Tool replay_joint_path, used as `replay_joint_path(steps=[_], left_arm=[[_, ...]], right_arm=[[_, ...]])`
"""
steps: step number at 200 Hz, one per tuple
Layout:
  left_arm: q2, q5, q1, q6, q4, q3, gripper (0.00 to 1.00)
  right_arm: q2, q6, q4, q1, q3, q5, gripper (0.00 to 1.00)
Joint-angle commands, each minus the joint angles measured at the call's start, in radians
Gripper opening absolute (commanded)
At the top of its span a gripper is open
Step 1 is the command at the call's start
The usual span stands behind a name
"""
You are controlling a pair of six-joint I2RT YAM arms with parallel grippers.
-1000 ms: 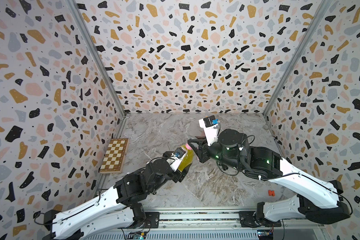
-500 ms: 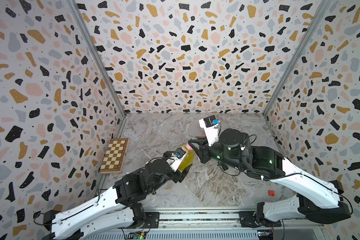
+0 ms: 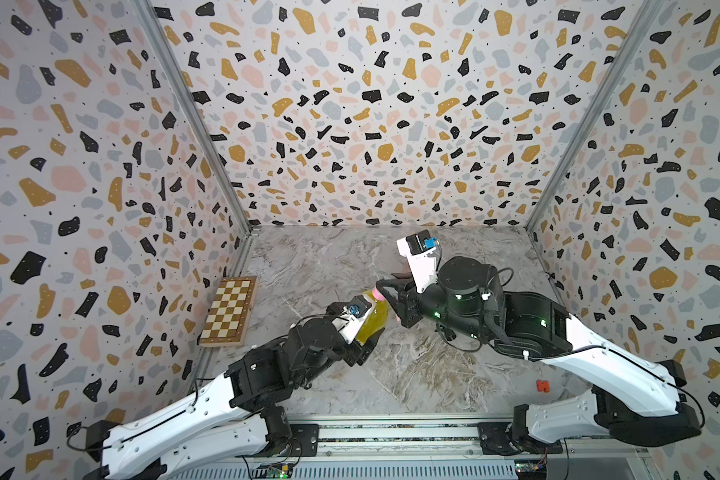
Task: Attach spray nozzles to spray bottles
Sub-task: Screw the spray nozzle on the spray bottle.
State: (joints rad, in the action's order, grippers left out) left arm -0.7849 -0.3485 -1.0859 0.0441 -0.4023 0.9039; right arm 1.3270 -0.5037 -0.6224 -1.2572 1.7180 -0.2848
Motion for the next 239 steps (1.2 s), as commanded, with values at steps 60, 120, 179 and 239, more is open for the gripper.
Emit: replay_joint_path(steps=[60,120,179,239], left_arm=[[0.001,-0.064,0.012,0.060,0.089,0.064,0.00],[0.005,-0.069,0.012,0.063,0.087,0.061,0.00],[0.027,-0.069,0.013,0.042,0.115,0.049,0.00],[0.084,0.090,0.015,-0.011,0.172,0.014,0.00]], right_arm=[[-0.011,0.017,-0.069,-0.039,0.025,0.061,0.36],[-0.032,0.035,-0.062,-0.041,0.038,0.067,0.53],[-0.095,0.049,-0.066,-0.041,-0.005,0.148,0.65],[-0.286,0.175,0.029,-0.045,-0.176,0.329,0.68]])
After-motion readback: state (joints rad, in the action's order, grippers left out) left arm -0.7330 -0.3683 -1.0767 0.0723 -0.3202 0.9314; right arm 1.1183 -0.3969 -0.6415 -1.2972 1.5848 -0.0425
